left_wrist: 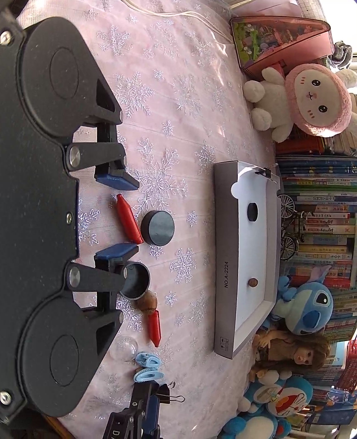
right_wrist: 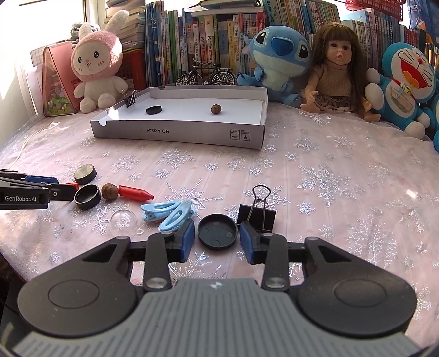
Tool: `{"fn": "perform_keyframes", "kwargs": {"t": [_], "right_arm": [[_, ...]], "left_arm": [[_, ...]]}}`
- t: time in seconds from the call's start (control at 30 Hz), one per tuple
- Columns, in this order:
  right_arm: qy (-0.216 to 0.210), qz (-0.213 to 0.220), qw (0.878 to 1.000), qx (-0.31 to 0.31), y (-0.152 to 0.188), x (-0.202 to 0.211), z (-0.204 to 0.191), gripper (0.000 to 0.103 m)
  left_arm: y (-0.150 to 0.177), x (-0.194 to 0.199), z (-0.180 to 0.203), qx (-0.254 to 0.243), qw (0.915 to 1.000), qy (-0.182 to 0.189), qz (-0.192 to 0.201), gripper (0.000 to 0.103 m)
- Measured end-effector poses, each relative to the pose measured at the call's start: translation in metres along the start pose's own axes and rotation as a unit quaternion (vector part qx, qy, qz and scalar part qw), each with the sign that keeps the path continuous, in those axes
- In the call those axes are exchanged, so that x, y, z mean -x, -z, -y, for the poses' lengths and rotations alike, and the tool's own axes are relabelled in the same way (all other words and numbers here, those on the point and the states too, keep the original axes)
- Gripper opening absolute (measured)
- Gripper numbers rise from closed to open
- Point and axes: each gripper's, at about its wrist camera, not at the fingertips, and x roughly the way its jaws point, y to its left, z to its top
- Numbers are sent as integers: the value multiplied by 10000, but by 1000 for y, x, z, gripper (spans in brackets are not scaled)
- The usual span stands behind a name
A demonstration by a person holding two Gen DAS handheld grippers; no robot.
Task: Organize rigid objects
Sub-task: 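Grasp the black open cup with the right gripper while the left gripper grasps a red crayon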
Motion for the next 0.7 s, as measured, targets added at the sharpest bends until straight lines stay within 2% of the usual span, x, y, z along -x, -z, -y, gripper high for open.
{"fn": "perform_keyframes", "kwargs": {"t": [0.2, 0.6, 0.7], "right_arm": [[12, 31, 10000, -67, 0, -2, 1, 46], [75, 52, 10000, -40, 1, -3, 0, 46], [86, 50, 9999, -48, 1, -2, 0, 46]], "left_arm": [[0, 2, -1, 9, 10000, 6, -30, 42], [4, 6, -35, 89, 9989, -458, -15, 46], [2, 6, -35, 146, 9992, -376, -24, 46]]}}
